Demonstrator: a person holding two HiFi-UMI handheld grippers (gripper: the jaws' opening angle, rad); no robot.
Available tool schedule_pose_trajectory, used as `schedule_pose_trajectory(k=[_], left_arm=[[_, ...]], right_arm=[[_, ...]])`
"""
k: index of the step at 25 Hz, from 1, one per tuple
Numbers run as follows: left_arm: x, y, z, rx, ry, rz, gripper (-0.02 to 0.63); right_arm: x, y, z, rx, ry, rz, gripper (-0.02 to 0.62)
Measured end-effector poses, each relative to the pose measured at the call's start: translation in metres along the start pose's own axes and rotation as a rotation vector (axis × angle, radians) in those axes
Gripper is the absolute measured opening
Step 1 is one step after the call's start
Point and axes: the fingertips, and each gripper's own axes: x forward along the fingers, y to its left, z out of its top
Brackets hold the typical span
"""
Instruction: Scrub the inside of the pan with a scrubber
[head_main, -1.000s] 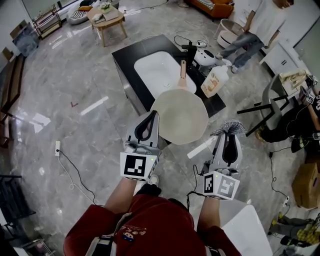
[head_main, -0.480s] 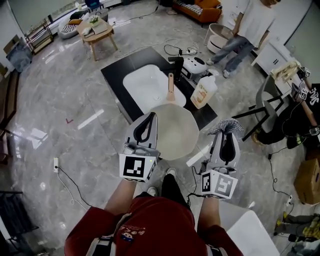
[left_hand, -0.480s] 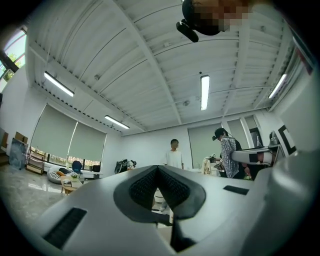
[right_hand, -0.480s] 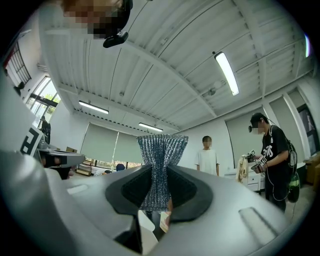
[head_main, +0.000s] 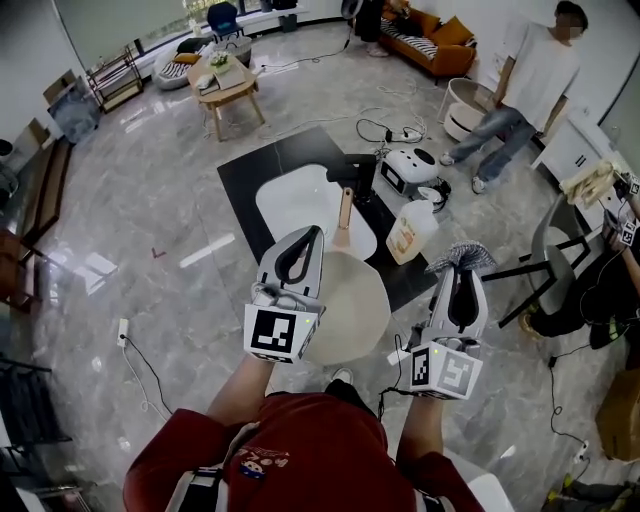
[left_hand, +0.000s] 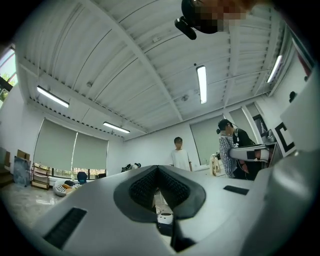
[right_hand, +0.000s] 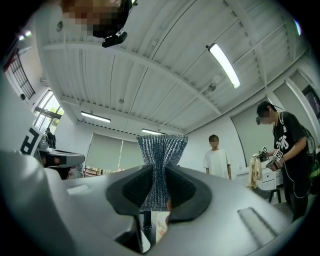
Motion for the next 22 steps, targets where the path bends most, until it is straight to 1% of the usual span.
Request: schedule_pose_trajectory(k=[2,5,11,13,16,22], left_arm=[[0.011,-0.003,-0.002,0.021,0.013,0.016,0.005],[0.023,-0.002,-0.009,0.032,0.039,0.058,0.005],[0.037,0.002,-0.018,0.058,0.079,0.116,0.005],[0.038,0.003,-0.024,0.057,0.088,0.126,0.005],[0.038,0.010,-0.033,0.050,0.094,0.135,0.005],[0.033,0.034,-0.048,0.031,0.090,0.150,0.005]], right_arm=[[0.012,-0.007,-0.006,0.006,-0.001,0.030,0.095],[0.030,-0.012,-0.017,0.029,0.008,0.077,0.095],[0.063,-0.004,-0.033,0.078,0.040,0.157,0.084],[0.070,0.003,-0.038,0.085,0.052,0.189,0.081],[0.074,0.012,-0.057,0.074,0.069,0.227,0.077],[0.082,0.036,-0.077,0.074,0.100,0.255,0.061]])
